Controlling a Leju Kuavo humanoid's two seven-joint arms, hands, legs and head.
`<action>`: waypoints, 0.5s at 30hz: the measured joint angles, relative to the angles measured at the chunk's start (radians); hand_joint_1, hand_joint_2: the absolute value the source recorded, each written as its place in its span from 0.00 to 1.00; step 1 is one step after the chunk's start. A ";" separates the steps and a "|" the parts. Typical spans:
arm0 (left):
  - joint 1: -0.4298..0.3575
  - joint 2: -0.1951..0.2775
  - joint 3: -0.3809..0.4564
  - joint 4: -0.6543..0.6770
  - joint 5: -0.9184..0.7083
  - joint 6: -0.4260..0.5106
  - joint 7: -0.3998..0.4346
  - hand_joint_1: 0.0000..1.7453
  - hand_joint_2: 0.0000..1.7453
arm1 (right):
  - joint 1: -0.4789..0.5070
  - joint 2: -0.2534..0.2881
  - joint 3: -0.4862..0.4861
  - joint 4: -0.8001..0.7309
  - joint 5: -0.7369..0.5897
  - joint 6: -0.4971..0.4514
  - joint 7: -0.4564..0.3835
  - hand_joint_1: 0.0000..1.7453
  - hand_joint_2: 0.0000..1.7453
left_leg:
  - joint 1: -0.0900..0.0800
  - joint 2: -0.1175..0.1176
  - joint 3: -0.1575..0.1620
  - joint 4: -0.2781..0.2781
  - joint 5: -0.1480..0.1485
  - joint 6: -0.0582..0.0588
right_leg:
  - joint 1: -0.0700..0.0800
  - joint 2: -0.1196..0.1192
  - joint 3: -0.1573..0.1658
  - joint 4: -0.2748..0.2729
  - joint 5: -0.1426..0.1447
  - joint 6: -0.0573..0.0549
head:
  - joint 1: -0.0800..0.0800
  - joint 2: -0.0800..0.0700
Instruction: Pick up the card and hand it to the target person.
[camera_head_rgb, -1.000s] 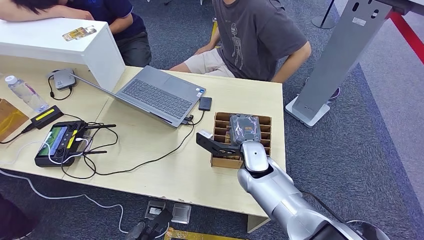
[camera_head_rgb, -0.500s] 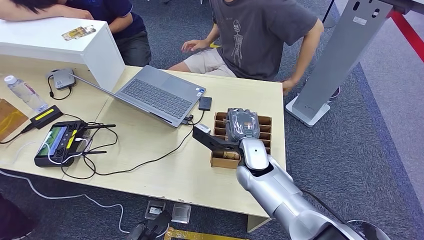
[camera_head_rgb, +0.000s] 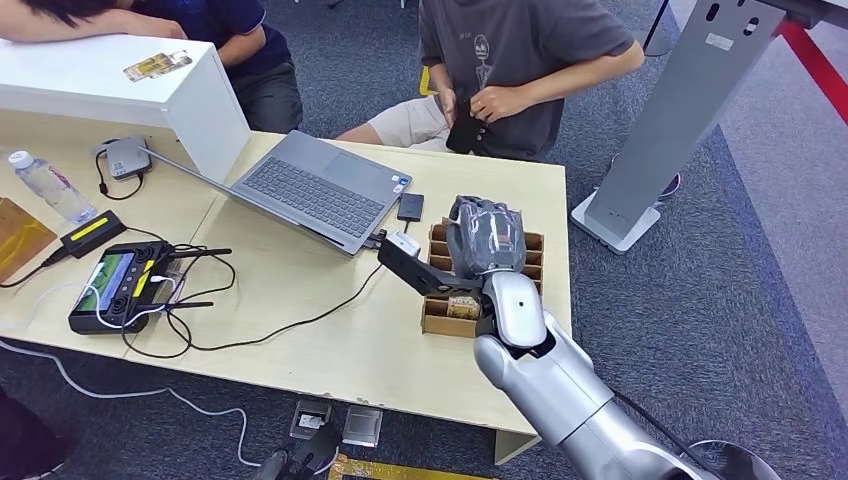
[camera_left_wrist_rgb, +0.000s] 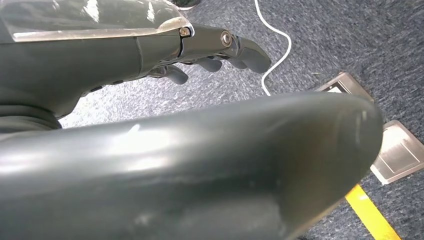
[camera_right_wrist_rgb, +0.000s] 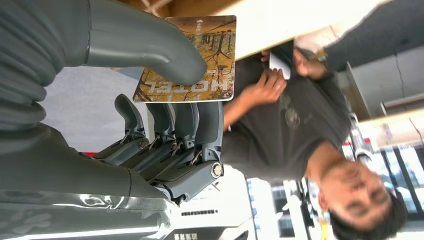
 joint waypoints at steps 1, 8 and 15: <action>0.001 0.000 0.000 0.000 0.000 0.000 0.000 0.00 0.00 | 0.005 -0.007 -0.005 -0.027 0.007 -0.002 0.003 0.78 1.00 | 0.000 0.000 0.000 0.000 0.000 0.000 | 0.000 0.000 0.000 0.000 0.000 0.000 | 0.000 0.000; 0.001 0.000 0.000 0.000 -0.013 -0.006 0.000 0.00 0.00 | 0.020 -0.048 -0.047 -0.196 0.045 -0.033 0.016 0.78 1.00 | 0.000 0.000 0.000 0.000 0.000 0.000 | 0.000 0.000 0.000 0.000 0.000 0.000 | 0.000 0.000; -0.004 -0.003 -0.002 -0.001 -0.039 -0.016 0.009 0.00 0.00 | -0.012 -0.076 -0.100 -0.243 0.068 -0.083 0.006 0.80 1.00 | 0.000 0.000 0.000 0.000 0.000 0.000 | 0.000 0.000 0.000 0.000 0.000 0.000 | 0.000 0.000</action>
